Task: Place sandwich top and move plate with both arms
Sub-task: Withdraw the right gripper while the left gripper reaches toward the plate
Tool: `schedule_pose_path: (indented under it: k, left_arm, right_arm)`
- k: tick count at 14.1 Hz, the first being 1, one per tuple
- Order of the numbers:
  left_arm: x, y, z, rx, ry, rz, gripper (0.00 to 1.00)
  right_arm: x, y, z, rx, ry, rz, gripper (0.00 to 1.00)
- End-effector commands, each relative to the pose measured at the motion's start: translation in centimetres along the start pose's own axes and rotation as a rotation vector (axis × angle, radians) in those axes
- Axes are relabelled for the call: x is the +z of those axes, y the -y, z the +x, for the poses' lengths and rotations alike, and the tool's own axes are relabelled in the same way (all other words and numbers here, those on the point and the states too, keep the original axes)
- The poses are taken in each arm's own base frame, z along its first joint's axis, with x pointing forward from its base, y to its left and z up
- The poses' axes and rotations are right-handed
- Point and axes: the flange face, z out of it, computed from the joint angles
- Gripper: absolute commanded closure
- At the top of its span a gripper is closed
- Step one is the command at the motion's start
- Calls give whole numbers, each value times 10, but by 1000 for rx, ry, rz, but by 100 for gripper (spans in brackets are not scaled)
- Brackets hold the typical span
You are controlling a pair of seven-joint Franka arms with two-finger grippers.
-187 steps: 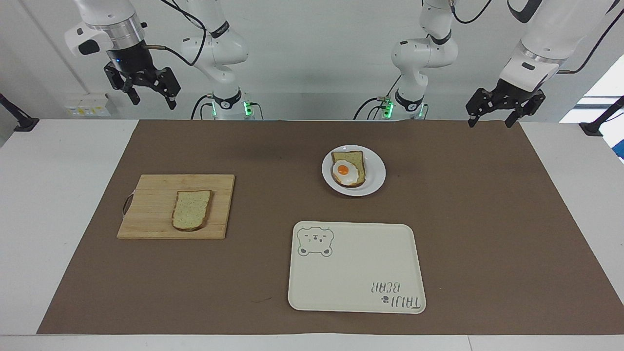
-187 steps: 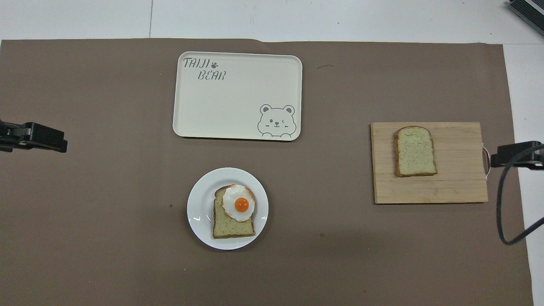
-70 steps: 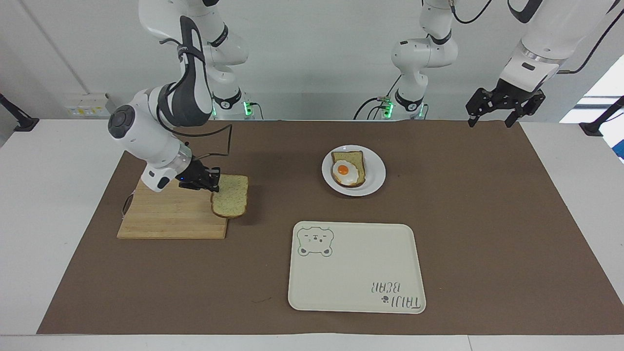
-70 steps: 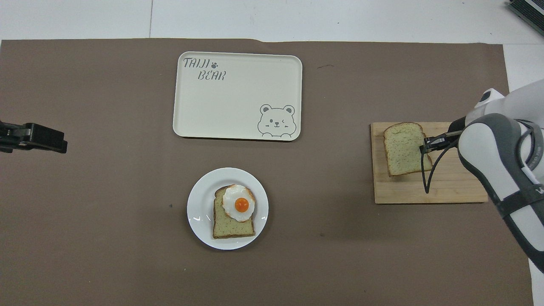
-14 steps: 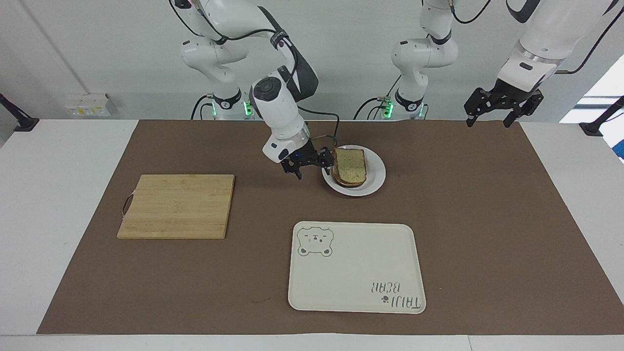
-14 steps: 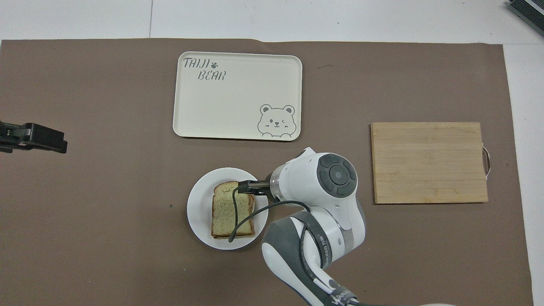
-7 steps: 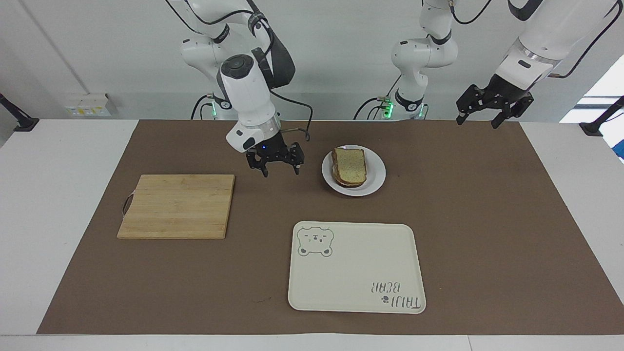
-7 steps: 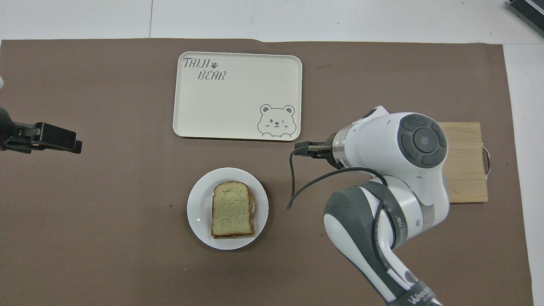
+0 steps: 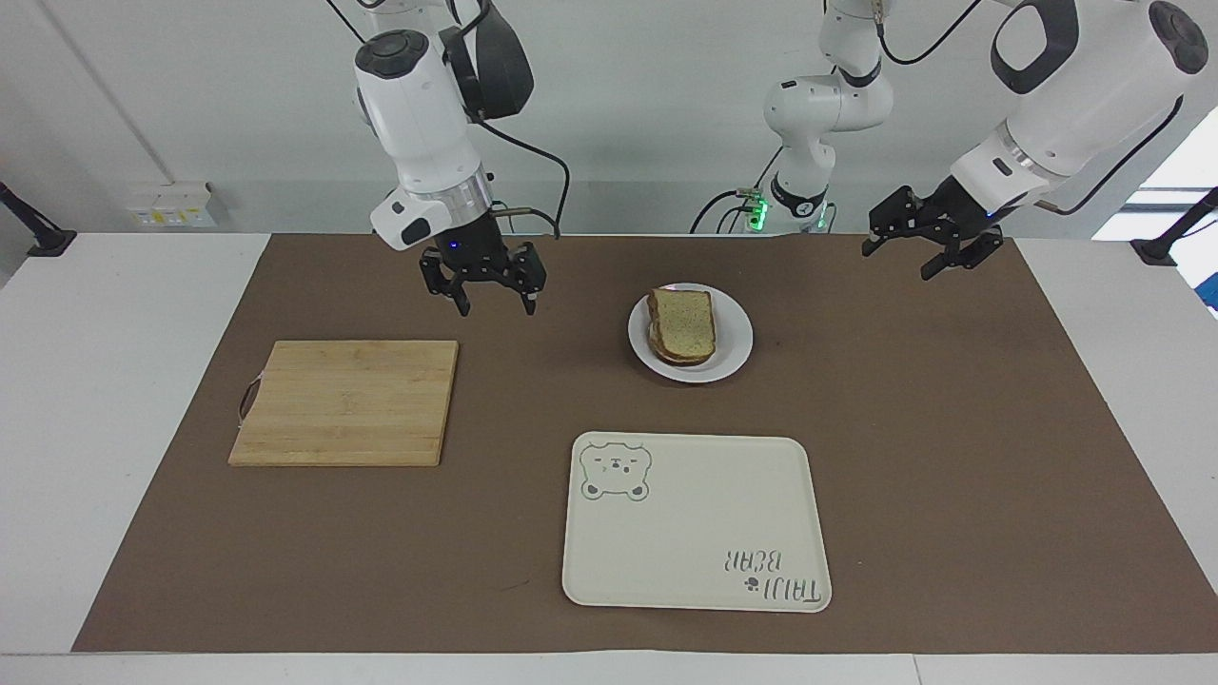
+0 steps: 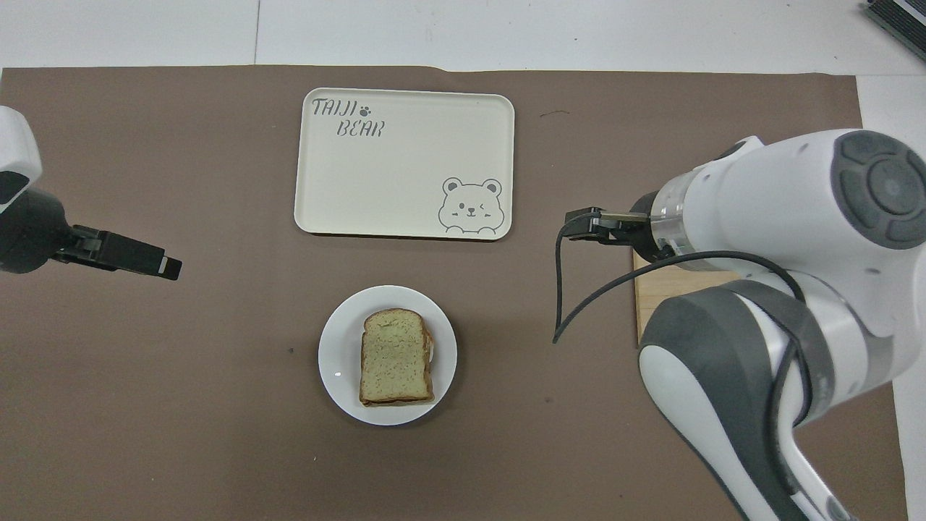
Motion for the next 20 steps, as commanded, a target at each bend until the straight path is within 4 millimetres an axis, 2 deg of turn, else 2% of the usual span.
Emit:
schedule_pose_path:
  k: [1,4,6,9,12,14,17,20]
  left_arm:
    - [20,20,-9,18,-20,-111,0]
    - [50,29,-9,82,-19,-164,0]
    - [75,35,-11,114,-10,-251,0]
    - [102,46,-8,82,-1,-293,0]
    - [152,61,-11,142,6,-373,0]
    - [169,67,-16,151,6,-370,0]
    - [207,69,-30,118,27,-395,0]
    - [243,74,-45,65,15,-427,0]
  right_arm:
    - [-20,-29,3,36,-8,-35,0]
    - [-37,-59,4,76,-6,-76,0]
    - [-58,-76,3,86,-24,-119,0]
    - [-83,-96,7,80,-2,-143,0]
    - [-115,-129,8,52,-4,-179,0]
    - [-131,-147,8,33,13,-184,0]
    - [-140,-174,7,28,54,-195,0]
    - [-143,-181,4,11,68,-189,0]
